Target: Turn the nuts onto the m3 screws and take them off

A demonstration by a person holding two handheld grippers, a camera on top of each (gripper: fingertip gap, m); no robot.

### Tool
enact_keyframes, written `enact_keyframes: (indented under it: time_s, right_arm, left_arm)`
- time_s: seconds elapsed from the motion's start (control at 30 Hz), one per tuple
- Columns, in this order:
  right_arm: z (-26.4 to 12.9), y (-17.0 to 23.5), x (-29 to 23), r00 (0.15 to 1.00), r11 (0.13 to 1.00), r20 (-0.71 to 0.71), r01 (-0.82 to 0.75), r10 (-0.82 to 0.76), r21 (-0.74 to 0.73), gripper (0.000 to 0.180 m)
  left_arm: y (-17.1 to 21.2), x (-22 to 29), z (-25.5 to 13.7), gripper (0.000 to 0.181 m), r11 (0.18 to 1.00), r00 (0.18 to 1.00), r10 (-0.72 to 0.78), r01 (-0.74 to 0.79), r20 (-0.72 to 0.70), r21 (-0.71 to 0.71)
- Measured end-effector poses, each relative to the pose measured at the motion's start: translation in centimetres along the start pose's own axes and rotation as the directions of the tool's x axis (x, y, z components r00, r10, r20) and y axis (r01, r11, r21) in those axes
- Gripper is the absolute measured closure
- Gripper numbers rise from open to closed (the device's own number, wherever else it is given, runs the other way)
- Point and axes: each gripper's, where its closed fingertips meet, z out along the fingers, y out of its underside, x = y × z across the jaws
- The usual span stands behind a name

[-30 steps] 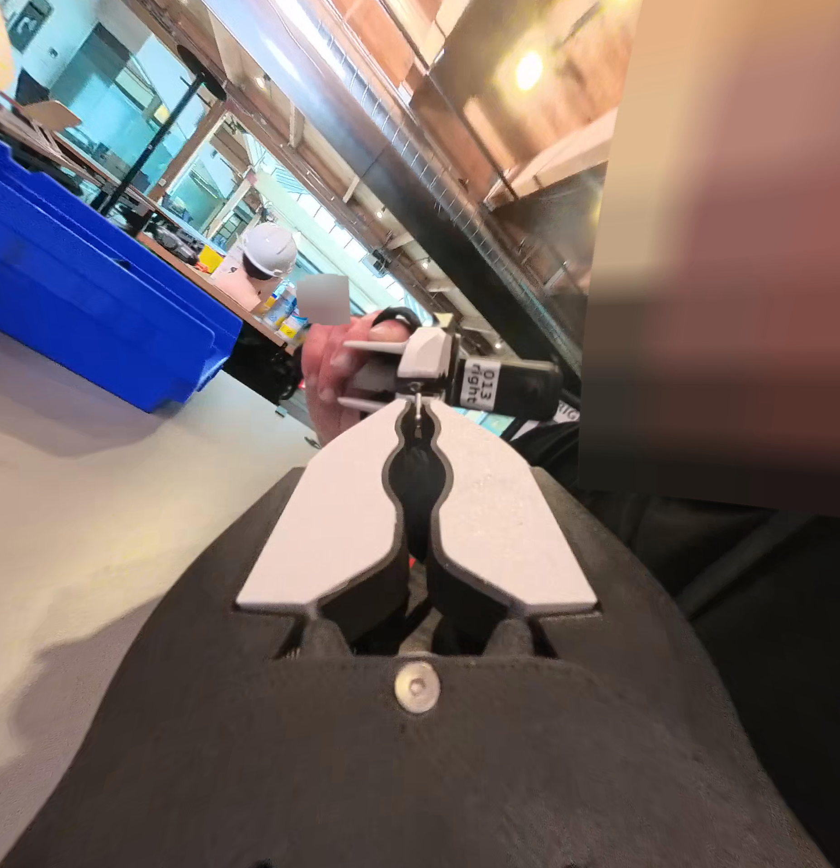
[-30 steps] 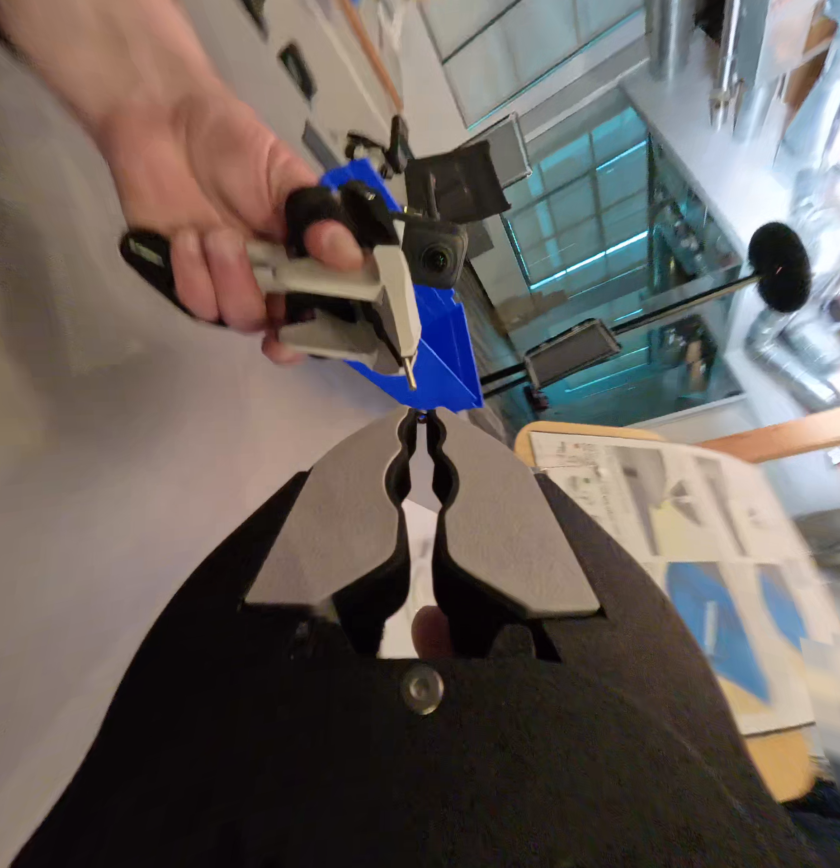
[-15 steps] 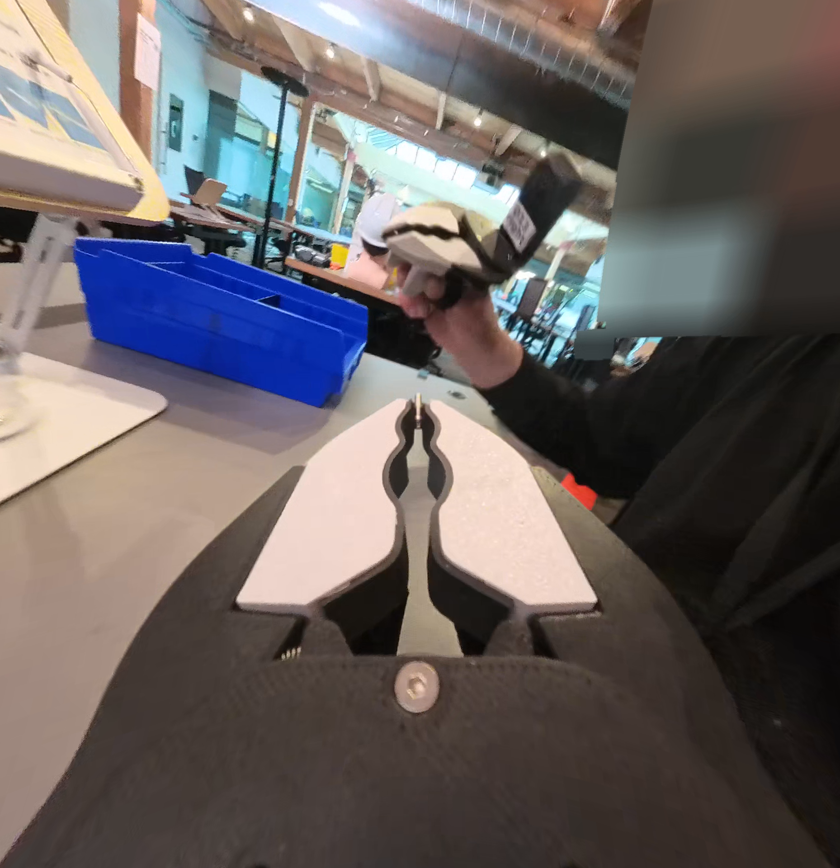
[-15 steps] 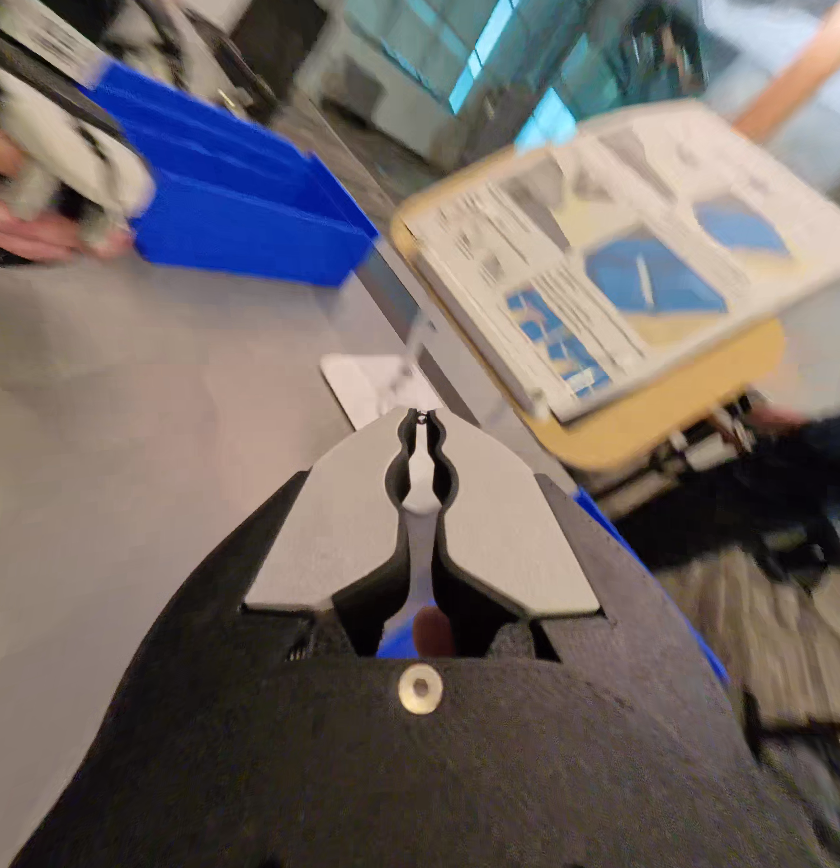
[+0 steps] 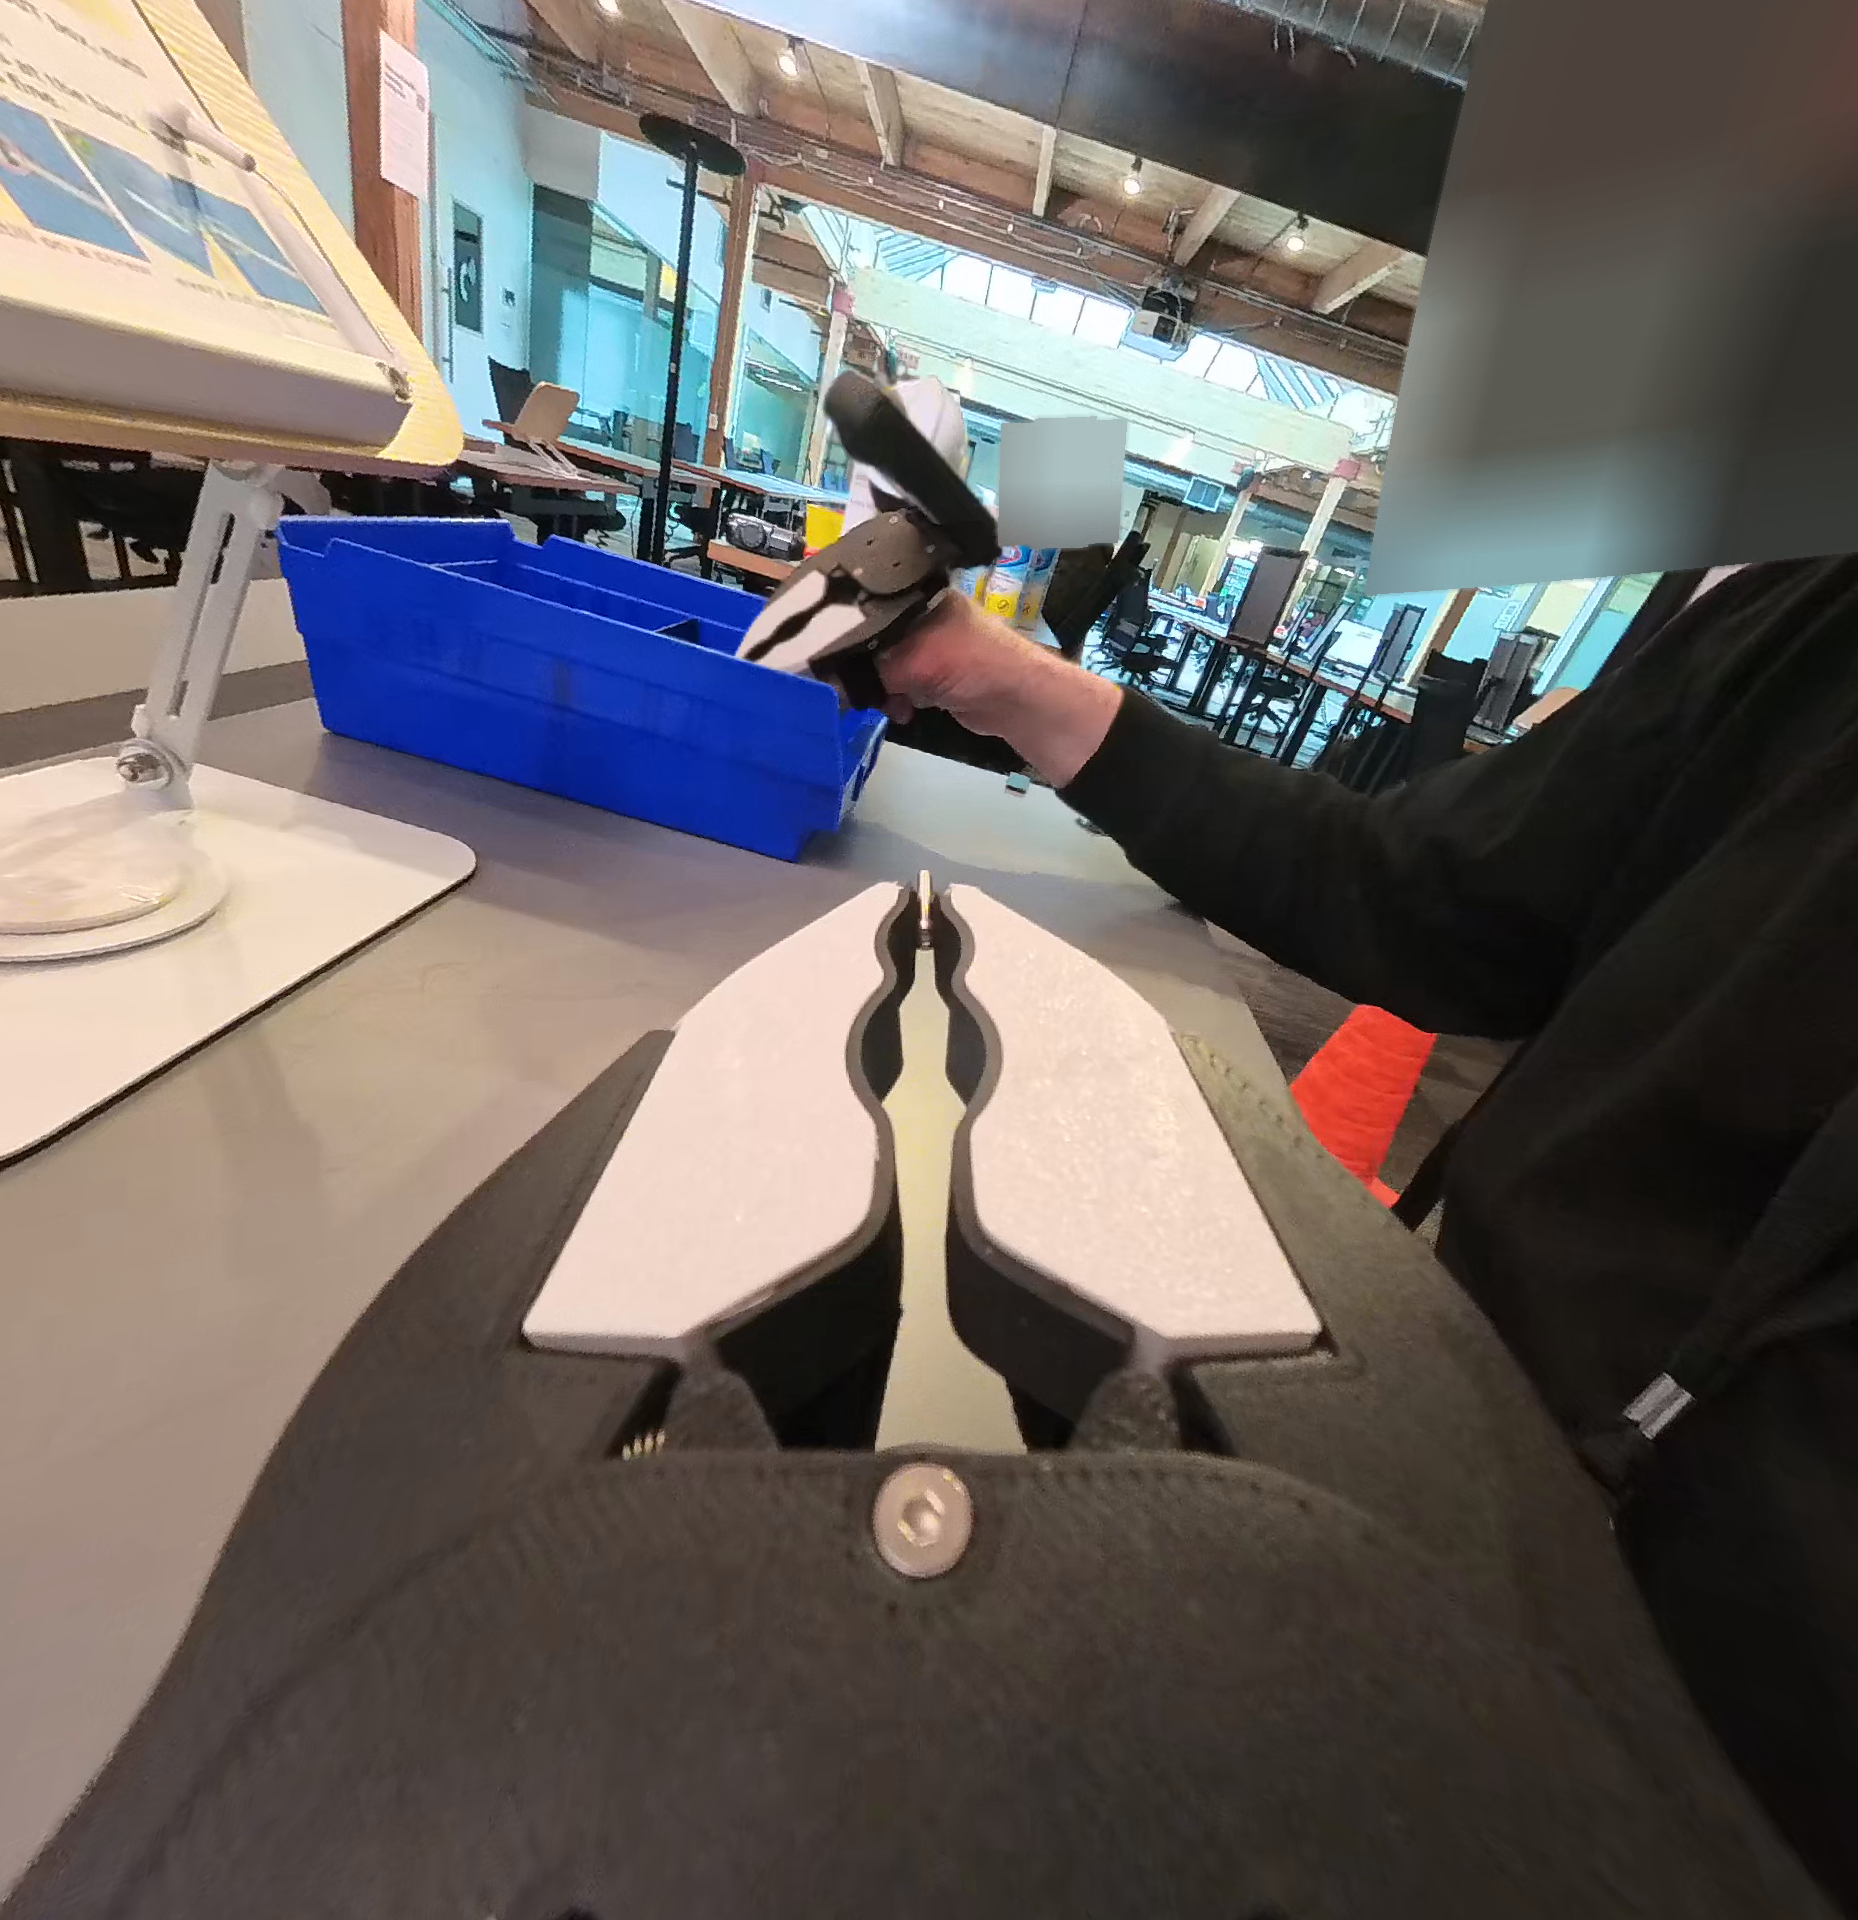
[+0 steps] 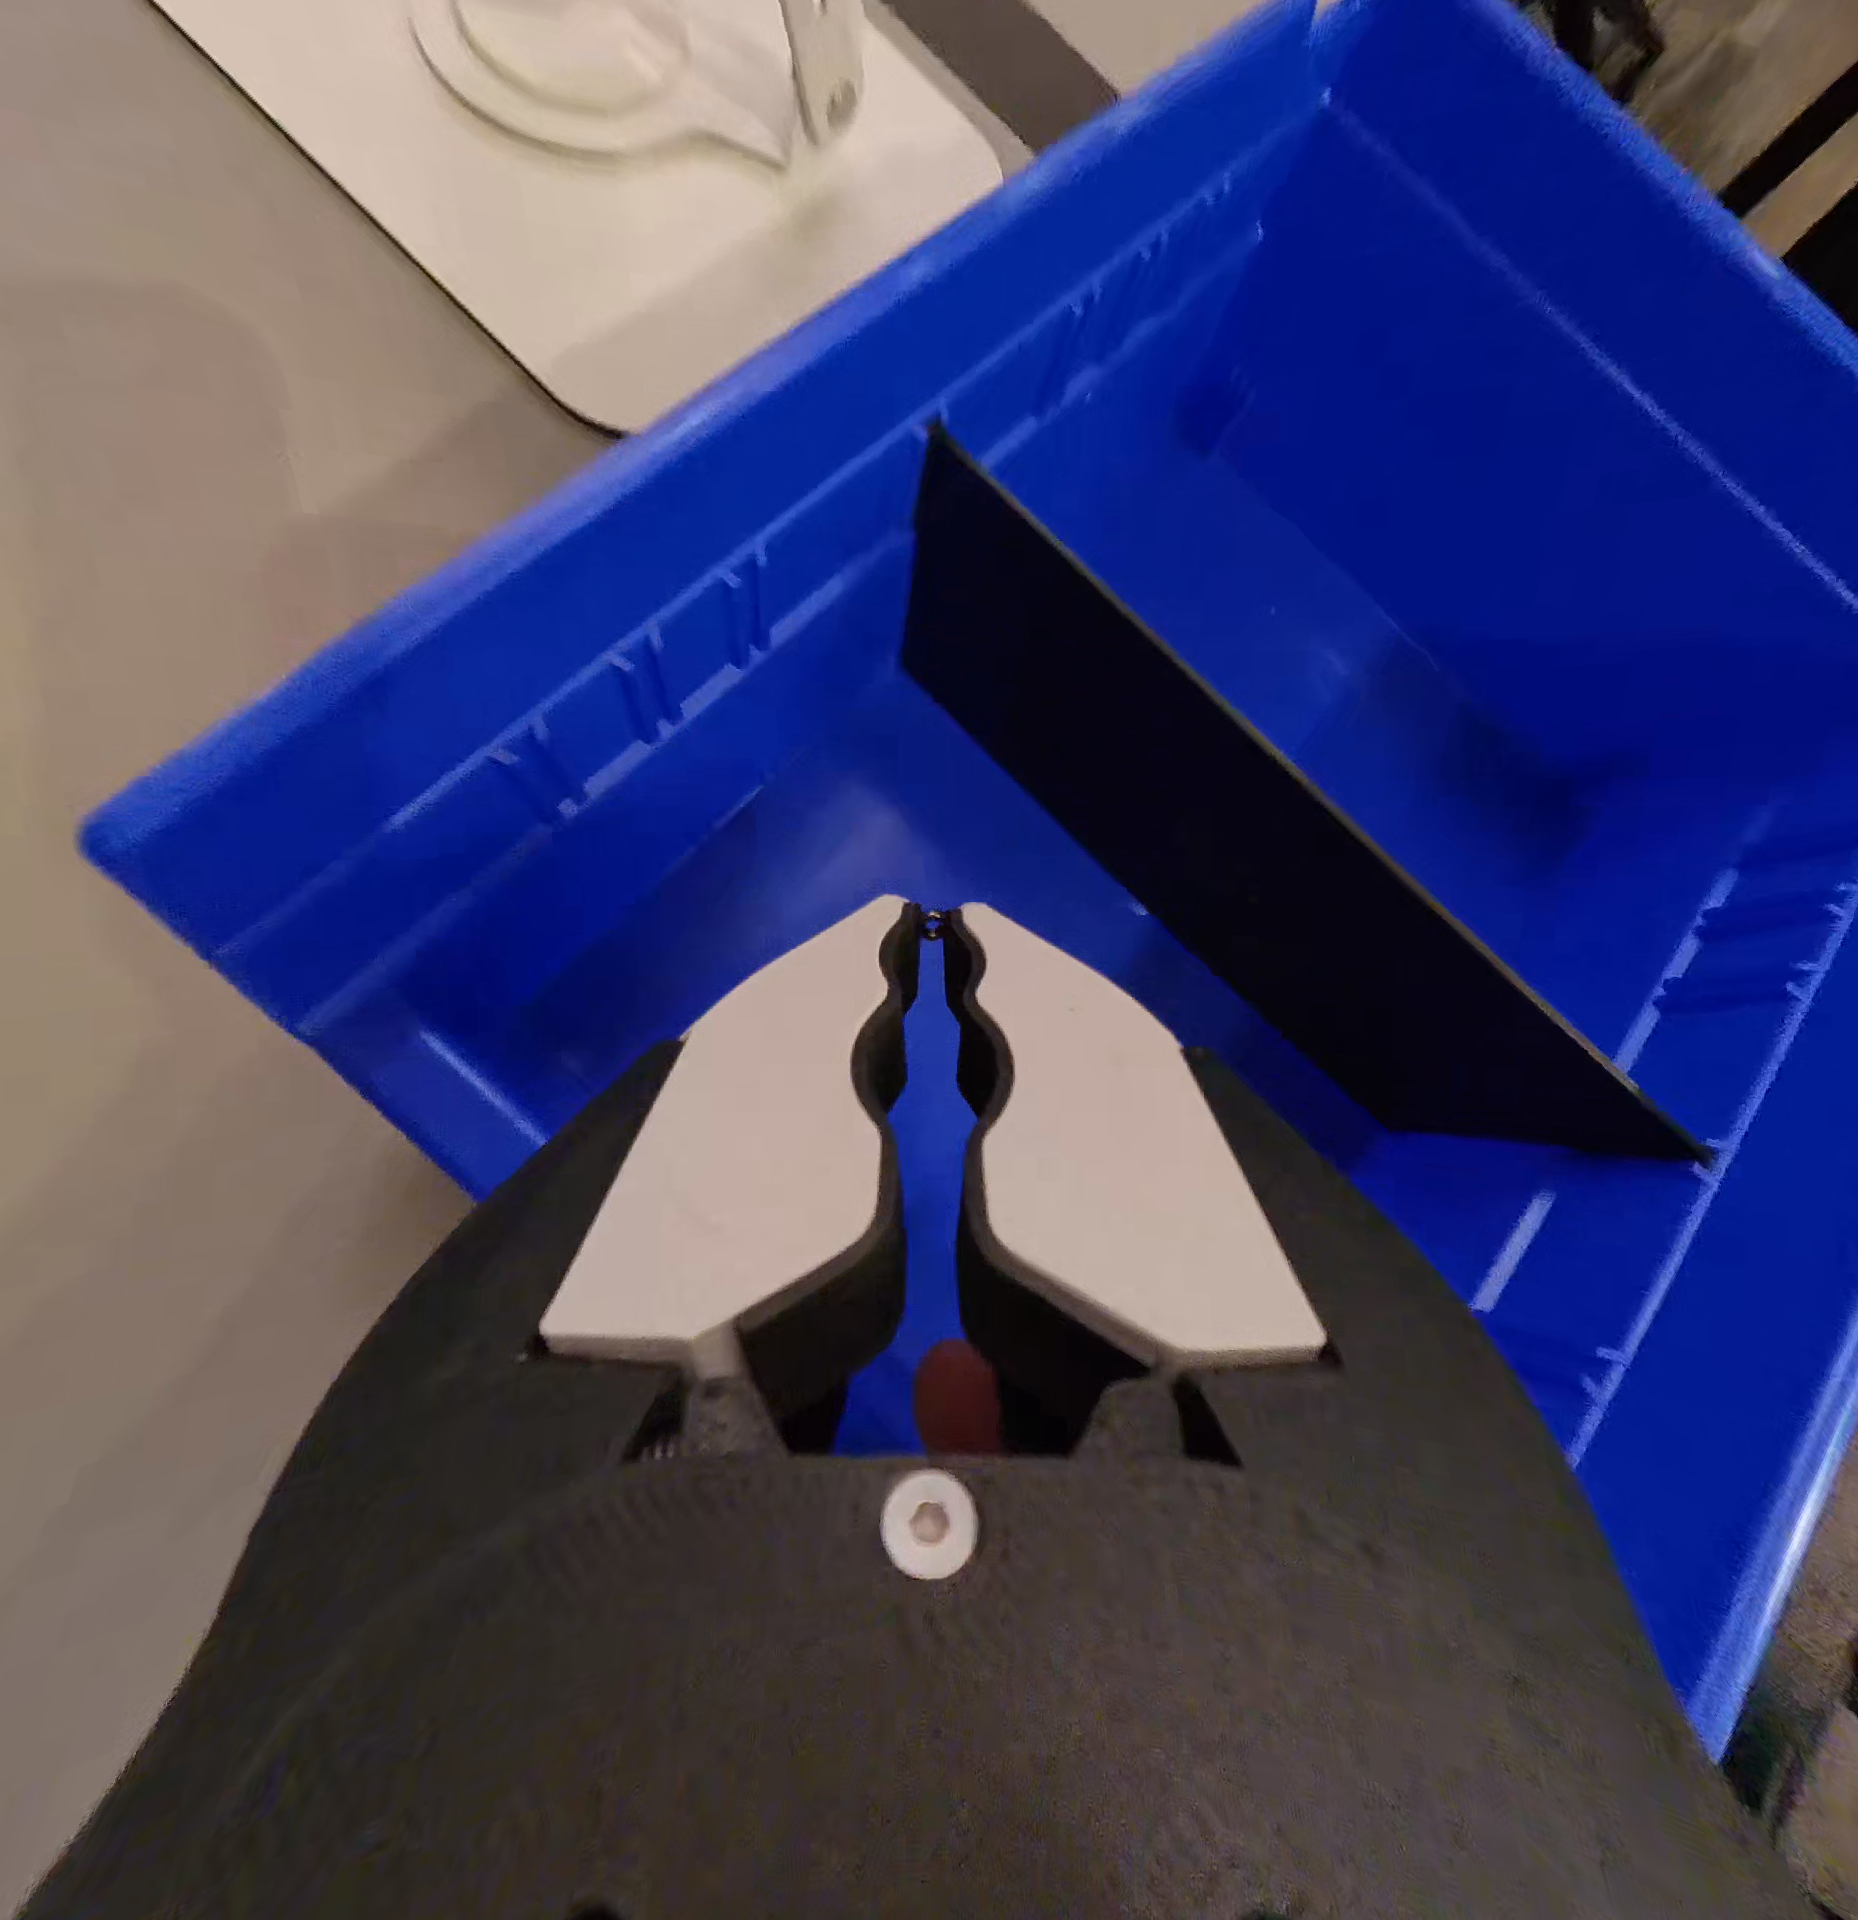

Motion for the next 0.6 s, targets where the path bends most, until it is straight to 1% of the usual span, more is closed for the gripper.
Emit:
enact_keyframes:
  time_s: [0.17,0.2,0.3,0.37,0.43,0.5,0.57,0.6]
  right_arm:
    - [1.0,1.2,0.1,0.999,0.996,0.019,-0.029,0.031,-0.083,0.174]
    - [1.1,1.4,0.1,0.999,0.995,0.022,-0.037,0.039,-0.094,0.172]
    - [1.4,1.7,0.0,0.998,0.992,0.043,-0.047,0.053,-0.119,0.157]
    - [1.2,1.7,0.3,0.998,0.991,0.031,-0.055,0.059,-0.121,0.155]
    - [0.2,1.0,0.7,0.997,0.994,0.010,-0.072,0.073,-0.077,0.153]
    - [-1.8,-0.4,0.9,0.997,0.998,-0.044,-0.059,0.059,-0.011,0.155]
    - [-4.4,-2.8,-0.5,0.997,0.996,-0.077,-0.012,0.018,0.084,0.160]
    - [-5.6,-4.3,-2.2,0.998,0.990,-0.055,0.007,0.001,0.140,0.160]
  left_arm:
    - [0.3,-0.1,0.1,0.178,1.000,1.000,0.000,0.000,0.001,-0.012]
    - [0.3,-0.1,0.1,0.178,1.000,1.000,0.002,-0.002,0.004,-0.014]
    - [0.4,-0.1,0.1,0.178,1.000,1.000,0.001,-0.001,0.004,-0.014]
    - [0.4,-0.1,0.1,0.178,1.000,1.000,0.001,-0.001,0.004,-0.015]
    - [0.4,-0.1,0.1,0.178,1.000,1.000,0.006,-0.006,0.007,-0.016]
    - [0.3,-0.1,0.0,0.178,1.000,1.000,0.015,-0.014,0.012,-0.013]
    - [0.1,-0.1,0.0,0.178,1.000,0.999,0.026,-0.026,0.021,-0.001]
    - [0.0,-0.1,0.0,0.178,0.999,0.999,0.041,-0.041,0.025,0.000]
